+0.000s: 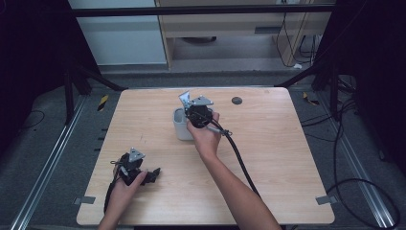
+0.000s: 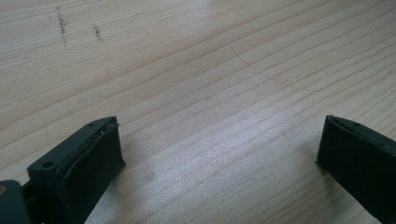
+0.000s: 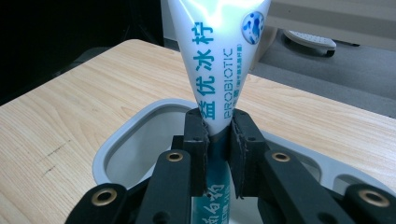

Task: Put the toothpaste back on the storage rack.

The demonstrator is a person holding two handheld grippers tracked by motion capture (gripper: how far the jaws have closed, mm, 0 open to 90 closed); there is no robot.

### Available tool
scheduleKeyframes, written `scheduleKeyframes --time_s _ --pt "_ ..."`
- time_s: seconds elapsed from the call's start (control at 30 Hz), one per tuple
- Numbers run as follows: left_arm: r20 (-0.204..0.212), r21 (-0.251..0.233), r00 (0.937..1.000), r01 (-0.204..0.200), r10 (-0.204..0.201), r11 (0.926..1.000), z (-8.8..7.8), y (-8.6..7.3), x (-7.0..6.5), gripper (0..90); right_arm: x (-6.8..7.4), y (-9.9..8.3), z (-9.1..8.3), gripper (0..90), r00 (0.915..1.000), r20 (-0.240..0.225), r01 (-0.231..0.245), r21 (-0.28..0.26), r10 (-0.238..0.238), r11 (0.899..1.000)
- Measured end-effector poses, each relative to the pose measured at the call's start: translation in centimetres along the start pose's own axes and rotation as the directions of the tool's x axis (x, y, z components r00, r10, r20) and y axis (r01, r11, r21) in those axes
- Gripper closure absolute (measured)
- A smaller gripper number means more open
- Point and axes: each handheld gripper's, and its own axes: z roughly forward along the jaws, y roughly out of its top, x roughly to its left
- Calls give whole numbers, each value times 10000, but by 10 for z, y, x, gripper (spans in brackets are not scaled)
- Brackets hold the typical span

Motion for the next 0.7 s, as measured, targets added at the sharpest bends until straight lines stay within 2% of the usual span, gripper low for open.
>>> scheduleKeyframes --time_s 0.7 --pt "11 -5 10000 27 -27 10000 0 0 0 0 -2 2 1 770 9999 -165 -14 72 15 10000"
